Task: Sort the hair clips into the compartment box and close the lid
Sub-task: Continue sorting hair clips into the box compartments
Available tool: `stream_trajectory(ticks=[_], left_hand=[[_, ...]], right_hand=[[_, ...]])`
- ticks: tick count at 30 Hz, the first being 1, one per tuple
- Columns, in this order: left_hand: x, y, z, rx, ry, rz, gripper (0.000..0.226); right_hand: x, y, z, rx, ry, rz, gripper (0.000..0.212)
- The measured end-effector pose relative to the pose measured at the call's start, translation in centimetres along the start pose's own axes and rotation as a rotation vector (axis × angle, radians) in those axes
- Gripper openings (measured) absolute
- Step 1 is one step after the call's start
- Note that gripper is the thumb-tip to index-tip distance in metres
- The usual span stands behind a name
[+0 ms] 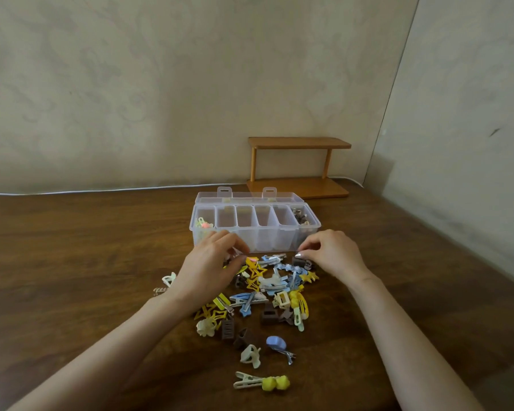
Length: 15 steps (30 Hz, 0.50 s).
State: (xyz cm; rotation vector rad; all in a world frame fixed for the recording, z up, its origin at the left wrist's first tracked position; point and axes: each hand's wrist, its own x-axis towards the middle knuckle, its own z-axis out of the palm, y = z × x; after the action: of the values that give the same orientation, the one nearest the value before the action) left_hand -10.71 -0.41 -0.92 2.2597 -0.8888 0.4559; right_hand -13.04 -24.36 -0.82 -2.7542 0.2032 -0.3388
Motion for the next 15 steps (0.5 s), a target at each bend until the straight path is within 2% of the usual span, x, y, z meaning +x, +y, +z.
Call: stream_trajectory(ticks=[4, 7, 10, 15], left_hand=[[0.8, 0.6, 1.2, 0.080, -0.079, 0.008, 0.011], [0.9, 0.2, 1.6, 0.078, -0.051, -0.030, 0.011], [0.3, -0.6, 1.4, 0.040, -0.025, -0.062, 0.008], [-0.2, -1.3, 0.7, -0.019, -0.022, -0.082, 0.007]], right_hand=[[0.1, 0.2, -0.1, 0.067, 0.007, -0.010, 0.004], [0.2, 0.4, -1.0, 0.356, 0.046, -0.025, 0.003], [0.2, -0.3, -1.4, 0.595, 0.212, -0.038, 0.003], [1.8, -2.2, -0.8, 0.439, 0.443, 0.008, 0.010]])
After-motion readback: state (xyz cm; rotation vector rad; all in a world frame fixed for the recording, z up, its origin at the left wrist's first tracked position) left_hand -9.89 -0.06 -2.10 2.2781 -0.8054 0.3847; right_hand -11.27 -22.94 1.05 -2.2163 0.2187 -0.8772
